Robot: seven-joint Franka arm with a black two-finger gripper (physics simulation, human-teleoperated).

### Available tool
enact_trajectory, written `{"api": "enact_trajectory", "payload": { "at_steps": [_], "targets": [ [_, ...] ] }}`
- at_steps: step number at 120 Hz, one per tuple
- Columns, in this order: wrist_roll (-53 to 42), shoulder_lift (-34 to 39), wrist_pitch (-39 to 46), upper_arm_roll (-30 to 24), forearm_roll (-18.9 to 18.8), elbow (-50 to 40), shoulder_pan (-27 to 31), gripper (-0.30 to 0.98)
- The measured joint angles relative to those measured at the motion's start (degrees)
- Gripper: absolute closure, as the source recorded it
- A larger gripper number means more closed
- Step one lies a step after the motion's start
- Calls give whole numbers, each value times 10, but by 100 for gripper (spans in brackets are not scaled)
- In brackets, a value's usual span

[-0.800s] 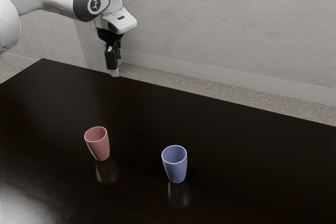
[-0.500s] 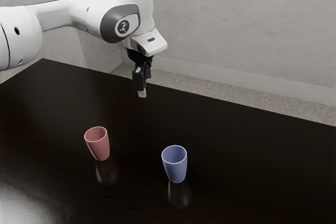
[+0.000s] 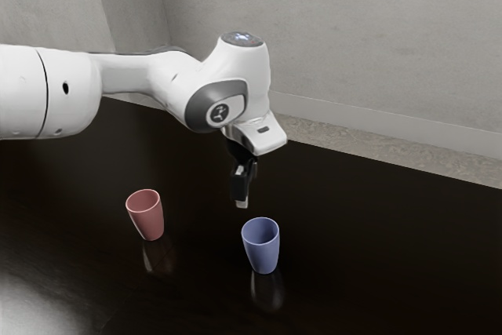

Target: Place the right cup onto the left cup

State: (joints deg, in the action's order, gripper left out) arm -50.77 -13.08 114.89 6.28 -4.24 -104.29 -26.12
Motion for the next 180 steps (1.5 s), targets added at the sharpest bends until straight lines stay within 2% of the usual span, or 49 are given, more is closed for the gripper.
{"api": "enact_trajectory", "payload": {
  "at_steps": [61, 68, 95, 110, 150, 180],
  "targets": [
    [31, -82, 72, -9, -5, 8, 2, 0],
    [32, -86, 79, -9, -4, 8, 2, 7],
    [38, -99, 92, -14, -2, 15, 1, 50],
    [44, -104, 95, -16, 6, 15, 3, 65],
    [67, -97, 96, -17, 35, 10, 9, 76],
    [83, -34, 81, -16, 35, -29, 31, 78]
  ]
}}
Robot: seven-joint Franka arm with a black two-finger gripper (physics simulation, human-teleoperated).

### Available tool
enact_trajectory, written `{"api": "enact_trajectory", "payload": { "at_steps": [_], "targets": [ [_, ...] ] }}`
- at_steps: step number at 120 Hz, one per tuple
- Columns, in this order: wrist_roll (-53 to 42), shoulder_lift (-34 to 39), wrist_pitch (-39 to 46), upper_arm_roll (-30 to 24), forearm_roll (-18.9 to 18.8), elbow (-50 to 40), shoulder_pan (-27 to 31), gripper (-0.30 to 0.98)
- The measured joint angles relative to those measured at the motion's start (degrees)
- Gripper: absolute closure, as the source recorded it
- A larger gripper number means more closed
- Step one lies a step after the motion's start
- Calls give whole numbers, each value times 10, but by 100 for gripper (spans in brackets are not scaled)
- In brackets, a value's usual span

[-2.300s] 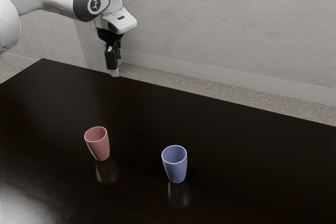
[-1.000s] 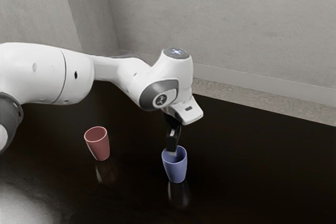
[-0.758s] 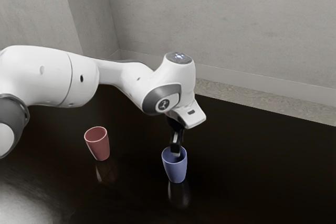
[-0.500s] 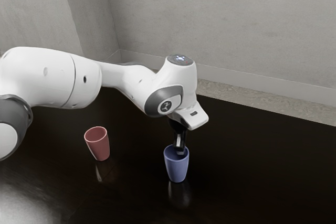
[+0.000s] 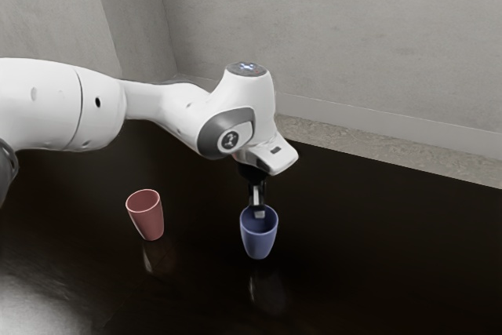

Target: Place the right cup onto the left cup

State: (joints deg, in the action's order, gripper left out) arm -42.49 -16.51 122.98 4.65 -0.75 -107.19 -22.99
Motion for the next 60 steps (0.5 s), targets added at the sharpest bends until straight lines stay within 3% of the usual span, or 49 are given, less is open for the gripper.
{"api": "enact_trajectory", "payload": {
  "at_steps": [38, 60],
  "targets": [
    [11, 100, -44, 2, -27, -64, 69, 79],
    [15, 117, -72, 2, -50, -74, 107, 79]
  ]
}}
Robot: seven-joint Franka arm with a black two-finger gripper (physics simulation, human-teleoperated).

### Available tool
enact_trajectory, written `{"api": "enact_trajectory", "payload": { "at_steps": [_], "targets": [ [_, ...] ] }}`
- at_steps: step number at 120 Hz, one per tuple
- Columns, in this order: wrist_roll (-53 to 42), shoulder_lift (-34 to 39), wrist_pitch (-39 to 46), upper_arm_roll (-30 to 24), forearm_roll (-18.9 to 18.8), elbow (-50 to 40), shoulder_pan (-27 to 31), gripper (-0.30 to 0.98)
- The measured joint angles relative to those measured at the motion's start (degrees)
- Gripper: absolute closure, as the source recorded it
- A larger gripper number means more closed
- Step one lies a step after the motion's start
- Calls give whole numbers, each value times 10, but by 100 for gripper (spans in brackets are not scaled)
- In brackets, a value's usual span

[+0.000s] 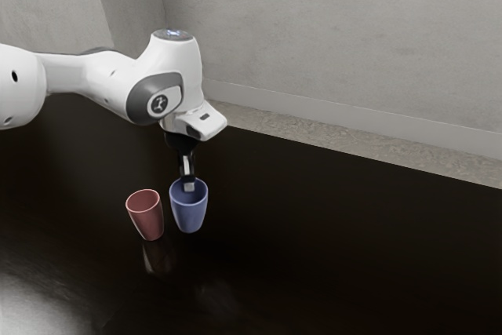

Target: Place the right cup onto the left cup

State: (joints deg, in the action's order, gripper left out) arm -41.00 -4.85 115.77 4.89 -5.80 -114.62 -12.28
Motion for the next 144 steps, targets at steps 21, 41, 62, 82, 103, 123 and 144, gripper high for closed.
{"api": "enact_trajectory", "payload": {
  "at_steps": [21, 41, 62, 82, 103, 123, 144],
  "targets": [
    [3, 8, -25, 1, -28, 4, 26, 79],
    [4, 10, -48, 15, -54, 18, 37, 79],
    [3, 15, -66, 24, -74, 35, 40, 79],
    [2, 21, -83, 24, -81, 39, 31, 79],
    [1, 19, -91, 25, -83, 39, 39, 79],
    [0, 19, -96, 27, -87, 39, 55, 79],
    [-4, 17, -94, 29, -90, 39, 60, 79]
  ]
}}
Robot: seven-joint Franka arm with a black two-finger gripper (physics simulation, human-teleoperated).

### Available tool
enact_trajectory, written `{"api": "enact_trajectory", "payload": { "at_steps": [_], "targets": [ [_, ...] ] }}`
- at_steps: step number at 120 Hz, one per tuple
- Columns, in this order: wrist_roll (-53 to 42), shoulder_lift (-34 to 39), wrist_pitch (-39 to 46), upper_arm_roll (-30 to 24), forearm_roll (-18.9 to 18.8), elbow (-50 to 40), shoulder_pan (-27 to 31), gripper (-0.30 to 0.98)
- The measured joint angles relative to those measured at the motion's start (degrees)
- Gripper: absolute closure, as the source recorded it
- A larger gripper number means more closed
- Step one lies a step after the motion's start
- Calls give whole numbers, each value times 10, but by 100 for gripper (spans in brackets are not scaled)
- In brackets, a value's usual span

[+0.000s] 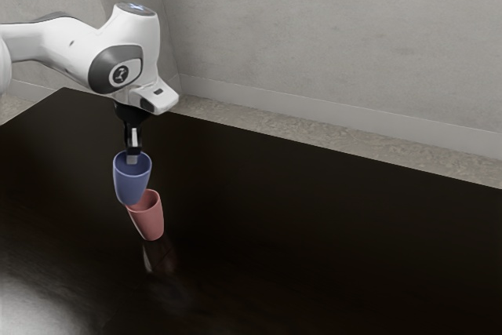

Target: Place the right cup onto the left cup

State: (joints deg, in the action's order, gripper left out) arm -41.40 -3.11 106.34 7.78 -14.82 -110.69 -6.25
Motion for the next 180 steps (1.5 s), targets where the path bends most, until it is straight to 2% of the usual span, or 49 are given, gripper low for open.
{"api": "enact_trajectory", "payload": {
  "at_steps": [72, 155, 180],
  "targets": [
    [-22, -26, 41, 12, 1, 2, -2, 79],
    [-26, -35, 68, 15, 24, -7, -3, 79],
    [-26, -30, 65, 16, 28, -8, 0, 35]
  ]
}}
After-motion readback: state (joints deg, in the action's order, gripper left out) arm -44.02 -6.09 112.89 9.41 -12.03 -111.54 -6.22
